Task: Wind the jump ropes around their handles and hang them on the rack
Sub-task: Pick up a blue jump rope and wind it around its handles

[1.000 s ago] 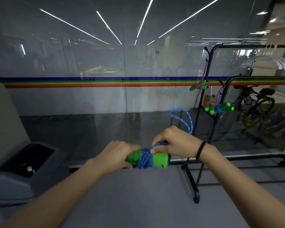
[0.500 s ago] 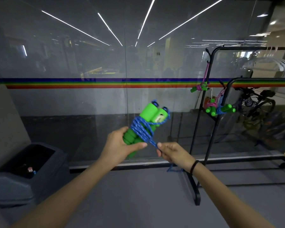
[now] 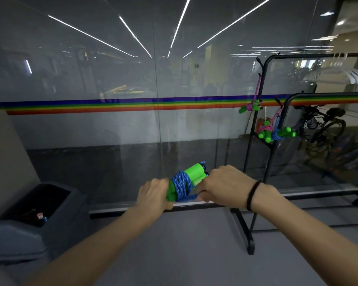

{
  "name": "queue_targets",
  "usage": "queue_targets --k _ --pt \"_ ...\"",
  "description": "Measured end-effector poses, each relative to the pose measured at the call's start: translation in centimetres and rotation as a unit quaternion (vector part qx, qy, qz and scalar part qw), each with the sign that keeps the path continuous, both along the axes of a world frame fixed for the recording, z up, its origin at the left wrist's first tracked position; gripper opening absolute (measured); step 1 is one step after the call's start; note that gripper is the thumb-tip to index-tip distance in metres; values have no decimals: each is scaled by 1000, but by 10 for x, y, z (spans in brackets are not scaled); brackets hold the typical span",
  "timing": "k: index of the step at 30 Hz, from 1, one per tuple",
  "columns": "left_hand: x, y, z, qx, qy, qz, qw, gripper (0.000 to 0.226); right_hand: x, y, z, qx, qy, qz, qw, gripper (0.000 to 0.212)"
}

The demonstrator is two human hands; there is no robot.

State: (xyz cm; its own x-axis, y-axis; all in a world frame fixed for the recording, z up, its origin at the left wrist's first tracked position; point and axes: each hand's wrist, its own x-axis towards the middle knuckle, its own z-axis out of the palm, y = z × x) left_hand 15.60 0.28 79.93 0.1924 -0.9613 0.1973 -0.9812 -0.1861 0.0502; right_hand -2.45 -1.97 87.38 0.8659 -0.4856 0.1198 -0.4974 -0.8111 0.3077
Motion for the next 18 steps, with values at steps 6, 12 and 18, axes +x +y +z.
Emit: queue_targets --k 6,12,18 --pt "-3 7 -5 56 -49 -68 995 39 -1 -15 17 19 -31 67 997 34" --pt "-11 19 11 57 33 -238 969 29 -6 -72 1 353 -168 76 917 22" --pt "-24 34 2 66 414 -277 865 22 -1 -73 -47 610 -293 136 724 15"
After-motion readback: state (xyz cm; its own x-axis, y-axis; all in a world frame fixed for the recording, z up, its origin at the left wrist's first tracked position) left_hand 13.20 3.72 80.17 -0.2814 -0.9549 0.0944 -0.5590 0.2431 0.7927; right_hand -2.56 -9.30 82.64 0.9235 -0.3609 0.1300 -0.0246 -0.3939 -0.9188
